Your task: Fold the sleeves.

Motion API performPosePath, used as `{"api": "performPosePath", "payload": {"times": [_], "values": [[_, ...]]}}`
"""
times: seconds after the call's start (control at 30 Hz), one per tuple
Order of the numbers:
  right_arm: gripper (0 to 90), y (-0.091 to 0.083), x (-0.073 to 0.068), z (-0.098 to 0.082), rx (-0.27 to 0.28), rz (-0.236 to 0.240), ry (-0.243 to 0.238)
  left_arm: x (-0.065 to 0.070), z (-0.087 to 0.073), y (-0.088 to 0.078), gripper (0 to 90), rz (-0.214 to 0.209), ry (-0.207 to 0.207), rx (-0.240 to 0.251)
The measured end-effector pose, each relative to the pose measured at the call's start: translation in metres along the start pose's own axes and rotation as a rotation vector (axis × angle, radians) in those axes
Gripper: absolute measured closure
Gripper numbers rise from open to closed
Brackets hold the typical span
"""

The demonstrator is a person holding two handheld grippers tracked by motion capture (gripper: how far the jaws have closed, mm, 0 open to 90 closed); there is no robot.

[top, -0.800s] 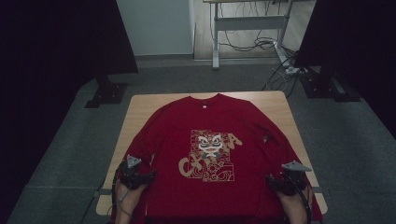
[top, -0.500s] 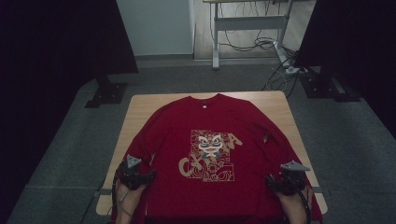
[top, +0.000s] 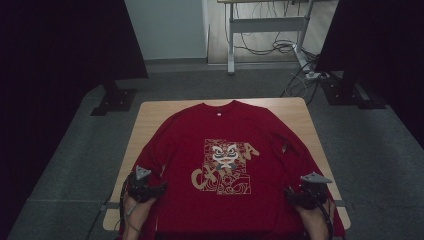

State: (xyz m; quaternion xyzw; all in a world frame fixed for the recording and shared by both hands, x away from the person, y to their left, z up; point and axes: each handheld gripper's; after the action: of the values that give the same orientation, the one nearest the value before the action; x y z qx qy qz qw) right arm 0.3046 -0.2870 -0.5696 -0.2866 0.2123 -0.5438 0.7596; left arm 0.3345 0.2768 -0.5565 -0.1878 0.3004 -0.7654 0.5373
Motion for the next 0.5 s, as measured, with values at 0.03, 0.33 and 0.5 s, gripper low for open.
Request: {"api": "performPosePath", "payload": {"times": [0.03, 0.33, 0.5], "values": [[3.5, 0.000, 0.000, 0.000, 0.000, 0.000, 0.000, 0.000, 0.000, 0.000, 11.0, 0.000, 0.000, 0.000], [3.6, 0.000, 0.000, 0.000, 0.000, 0.000, 0.000, -0.017, 0.013, -0.014, 11.0, 0.004, -0.013, 0.039], [3.5, 0.000, 0.000, 0.000, 0.000, 0.000, 0.000, -0.028, 0.018, -0.017, 10.9, 0.001, -0.020, 0.045]]}}
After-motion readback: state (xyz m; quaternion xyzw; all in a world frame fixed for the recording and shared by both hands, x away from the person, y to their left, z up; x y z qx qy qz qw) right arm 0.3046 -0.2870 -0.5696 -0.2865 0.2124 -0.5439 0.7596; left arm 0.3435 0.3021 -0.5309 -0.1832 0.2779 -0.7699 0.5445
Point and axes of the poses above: each handheld gripper's, and its own axes: y roughly forward along the jaws, z roughly out of its top, x roughly to its right
